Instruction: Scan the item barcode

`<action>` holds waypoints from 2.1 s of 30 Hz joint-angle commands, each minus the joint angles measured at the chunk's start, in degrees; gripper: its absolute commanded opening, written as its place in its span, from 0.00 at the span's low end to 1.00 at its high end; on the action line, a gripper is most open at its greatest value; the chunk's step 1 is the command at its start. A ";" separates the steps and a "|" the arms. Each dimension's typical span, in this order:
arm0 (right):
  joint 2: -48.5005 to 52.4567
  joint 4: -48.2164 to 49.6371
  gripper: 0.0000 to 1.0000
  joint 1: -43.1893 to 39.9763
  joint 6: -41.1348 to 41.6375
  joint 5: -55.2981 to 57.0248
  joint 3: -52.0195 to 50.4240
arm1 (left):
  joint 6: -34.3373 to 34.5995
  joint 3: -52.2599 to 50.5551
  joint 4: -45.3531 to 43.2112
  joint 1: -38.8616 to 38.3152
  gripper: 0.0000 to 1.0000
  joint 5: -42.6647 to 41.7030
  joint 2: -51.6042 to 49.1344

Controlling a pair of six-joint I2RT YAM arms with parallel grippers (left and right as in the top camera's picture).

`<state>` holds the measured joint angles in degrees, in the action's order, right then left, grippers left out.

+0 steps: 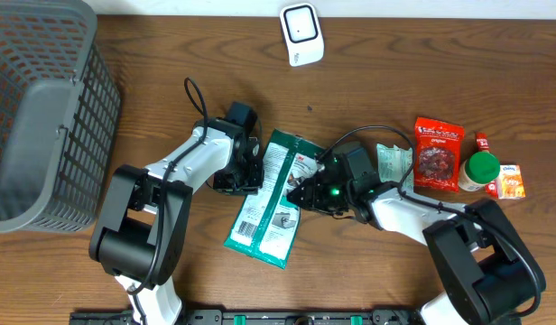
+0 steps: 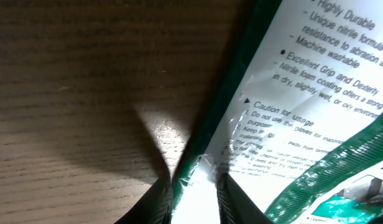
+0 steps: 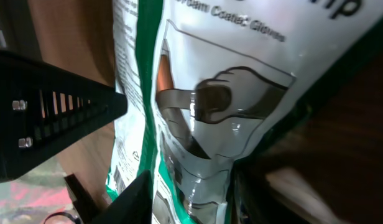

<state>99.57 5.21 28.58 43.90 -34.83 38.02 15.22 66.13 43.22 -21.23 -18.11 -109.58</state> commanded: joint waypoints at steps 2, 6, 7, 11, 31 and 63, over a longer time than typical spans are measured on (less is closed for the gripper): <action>0.96 0.26 0.45 2.60 1.92 5.25 -1.36 | 0.09 -1.90 -0.46 -0.50 0.27 0.50 -2.73; 0.96 1.75 0.43 3.69 1.92 5.25 -1.36 | 0.07 -1.90 -0.48 -0.50 0.27 -1.44 -2.73; 0.96 1.95 0.43 3.85 1.92 5.29 -1.36 | 0.07 -1.90 -0.48 -0.50 0.26 -2.29 -2.73; 0.96 2.10 0.40 4.15 1.92 6.27 -1.36 | 0.07 -1.90 -0.48 -0.50 0.27 -2.45 -2.73; 0.96 4.90 0.33 7.91 1.36 9.66 -1.38 | 0.04 -1.95 -0.70 -0.50 0.26 -2.49 -2.73; 0.96 10.38 0.29 11.04 -0.85 10.95 -1.38 | -0.15 -1.95 -0.72 -0.50 0.26 -2.49 -2.73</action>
<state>99.94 14.79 38.00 44.34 -23.22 36.95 15.20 66.08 42.98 -21.21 -19.64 -109.60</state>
